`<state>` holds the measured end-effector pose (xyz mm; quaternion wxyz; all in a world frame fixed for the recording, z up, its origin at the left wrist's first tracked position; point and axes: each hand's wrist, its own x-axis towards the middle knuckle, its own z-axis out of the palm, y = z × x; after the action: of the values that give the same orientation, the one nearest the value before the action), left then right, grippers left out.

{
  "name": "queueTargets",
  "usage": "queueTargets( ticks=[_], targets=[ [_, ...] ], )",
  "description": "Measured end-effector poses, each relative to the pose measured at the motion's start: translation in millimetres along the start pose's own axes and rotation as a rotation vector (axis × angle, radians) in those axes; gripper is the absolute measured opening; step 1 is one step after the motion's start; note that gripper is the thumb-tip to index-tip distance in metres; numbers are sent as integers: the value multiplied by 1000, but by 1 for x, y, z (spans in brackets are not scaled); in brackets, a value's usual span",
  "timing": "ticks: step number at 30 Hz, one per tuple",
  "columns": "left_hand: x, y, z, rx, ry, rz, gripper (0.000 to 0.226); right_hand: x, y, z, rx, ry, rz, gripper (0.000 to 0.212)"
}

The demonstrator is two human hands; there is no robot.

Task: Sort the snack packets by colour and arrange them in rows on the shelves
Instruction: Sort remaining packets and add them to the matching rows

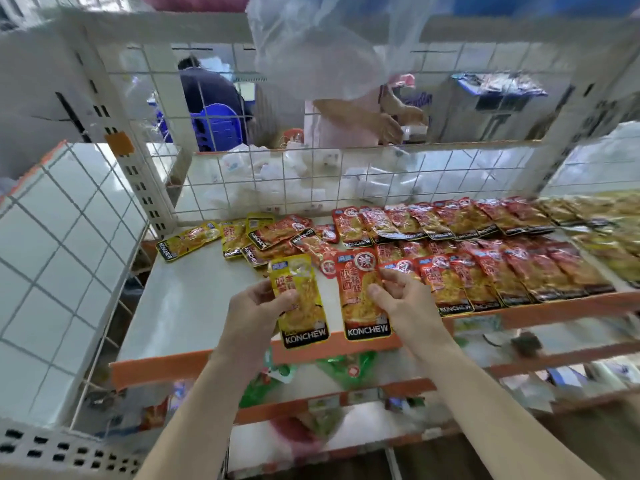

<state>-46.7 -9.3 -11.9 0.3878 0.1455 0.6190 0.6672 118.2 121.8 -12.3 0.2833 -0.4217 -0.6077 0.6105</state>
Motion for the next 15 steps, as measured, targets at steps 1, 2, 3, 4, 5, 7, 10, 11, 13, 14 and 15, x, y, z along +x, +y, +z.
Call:
queueTargets(
  ticks=[1,2,3,4,5,7,10,11,13,14,15],
  targets=[
    [-6,-1,9,-9,2,2,15,-5,0,-11,3,12,-1,22],
    [-12,-3,20,-18,0,-1,14,-11,0,-23,12,23,-5,22],
    [-19,-5,31,-26,-7,-6,13,-18,0,-35,25,31,-2,21],
    [-27,-8,43,-32,-17,-10,12,-25,2,-49,35,38,5,21],
    [-34,-12,55,-32,-23,-11,11,-32,3,-63,28,45,11,21],
    [-49,-19,76,-20,-28,-15,9,-47,3,-90,18,64,8,18],
    [-71,-30,107,69,-63,3,5,-68,2,-130,49,80,-2,19],
    [-78,-33,117,97,-68,9,5,-75,1,-142,60,78,2,18],
    [-94,-37,136,134,-74,27,4,-87,0,-165,74,81,-2,18],
    [-100,-39,145,148,-76,40,3,-93,0,-175,78,88,-9,19],
    [-105,-41,153,169,-81,51,4,-98,0,-184,81,95,-18,19]
  ],
)
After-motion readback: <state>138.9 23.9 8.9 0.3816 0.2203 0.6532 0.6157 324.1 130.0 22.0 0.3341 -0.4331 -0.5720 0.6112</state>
